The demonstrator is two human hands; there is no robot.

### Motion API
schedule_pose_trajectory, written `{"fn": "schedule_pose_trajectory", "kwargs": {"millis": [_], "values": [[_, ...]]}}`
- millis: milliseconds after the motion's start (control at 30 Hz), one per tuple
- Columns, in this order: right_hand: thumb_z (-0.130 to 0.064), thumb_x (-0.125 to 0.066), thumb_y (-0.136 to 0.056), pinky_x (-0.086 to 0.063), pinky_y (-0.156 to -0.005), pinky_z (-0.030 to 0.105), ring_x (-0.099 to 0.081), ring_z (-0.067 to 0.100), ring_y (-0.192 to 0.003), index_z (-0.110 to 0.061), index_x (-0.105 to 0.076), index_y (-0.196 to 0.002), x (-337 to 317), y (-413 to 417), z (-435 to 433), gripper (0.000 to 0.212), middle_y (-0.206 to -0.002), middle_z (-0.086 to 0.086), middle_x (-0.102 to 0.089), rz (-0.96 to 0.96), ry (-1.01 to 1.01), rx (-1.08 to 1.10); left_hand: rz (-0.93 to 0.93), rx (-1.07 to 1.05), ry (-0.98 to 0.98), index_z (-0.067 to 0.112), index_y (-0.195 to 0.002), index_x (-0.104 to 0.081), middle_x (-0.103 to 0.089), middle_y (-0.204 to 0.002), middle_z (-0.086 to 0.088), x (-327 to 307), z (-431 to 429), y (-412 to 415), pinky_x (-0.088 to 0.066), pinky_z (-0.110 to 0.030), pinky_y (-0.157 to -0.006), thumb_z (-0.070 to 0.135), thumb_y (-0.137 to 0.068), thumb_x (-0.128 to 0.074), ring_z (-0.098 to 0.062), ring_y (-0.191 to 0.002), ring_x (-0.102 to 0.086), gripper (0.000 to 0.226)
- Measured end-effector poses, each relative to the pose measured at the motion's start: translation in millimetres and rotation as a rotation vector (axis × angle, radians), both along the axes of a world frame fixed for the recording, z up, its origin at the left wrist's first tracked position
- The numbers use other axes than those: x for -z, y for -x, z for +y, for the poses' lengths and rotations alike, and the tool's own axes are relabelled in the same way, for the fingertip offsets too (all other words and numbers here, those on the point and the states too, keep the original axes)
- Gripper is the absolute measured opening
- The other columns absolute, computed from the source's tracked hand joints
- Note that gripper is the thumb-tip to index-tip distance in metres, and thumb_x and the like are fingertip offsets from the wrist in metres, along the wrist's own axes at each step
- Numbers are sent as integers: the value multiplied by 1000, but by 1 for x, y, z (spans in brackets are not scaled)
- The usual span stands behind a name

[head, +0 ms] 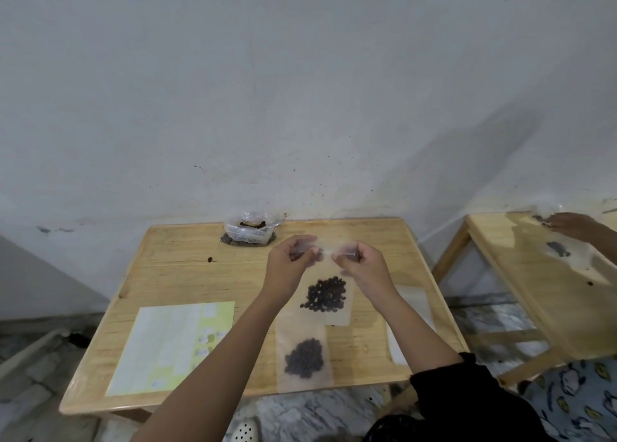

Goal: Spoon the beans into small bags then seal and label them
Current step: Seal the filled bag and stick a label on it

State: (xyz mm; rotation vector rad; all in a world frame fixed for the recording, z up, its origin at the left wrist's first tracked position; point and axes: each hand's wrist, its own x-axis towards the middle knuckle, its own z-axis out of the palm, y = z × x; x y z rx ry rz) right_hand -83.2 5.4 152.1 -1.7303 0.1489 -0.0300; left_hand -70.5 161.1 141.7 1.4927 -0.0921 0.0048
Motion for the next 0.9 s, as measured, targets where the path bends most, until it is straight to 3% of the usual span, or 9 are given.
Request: {"fn": "schedule_pose_trajectory", "kwargs": {"millis": [300, 433, 733, 900], "values": [[-8, -75, -76, -55, -60, 23, -62, 14, -73, -14, -66, -76, 1, 2, 4, 11, -77, 1, -65, 9, -36, 78, -3, 5, -15, 11, -102, -63, -71, -83, -8, 2, -1, 2, -52, -17, -69, 3, -86, -64, -9, -74, -69, 18], [-13, -81, -70, -56, -67, 32, -59, 12, -66, -11, -66, -79, -2, 4, 7, 17, -73, -1, -62, 57, -54, 123, -25, 13, -53, 13, -102, -64, -72, -83, -7, 2, -1, 3, -54, -20, -71, 5, -86, -64, -13, -77, -69, 18], [-18, -82, -69, -52, -65, 31, -60, 16, -62, -12, -64, -77, 2, 1, 8, 21, -73, 2, -64, 44, -29, 178, -36, 10, -34, 18, -94, -66, -71, -80, -5, -2, -5, 4, -53, -19, -68, 2, -87, -63, -12, -74, -70, 18], [-16, -79, -73, -55, -70, 32, -62, 16, -70, -16, -65, -78, 4, -1, 0, 14, -75, -1, -66, 49, -50, 142, -28, 81, -32, 15, -103, -64, -71, -86, -5, 0, -3, 1, -55, -20, -71, 0, -90, -57, -8, -78, -70, 21]]}}
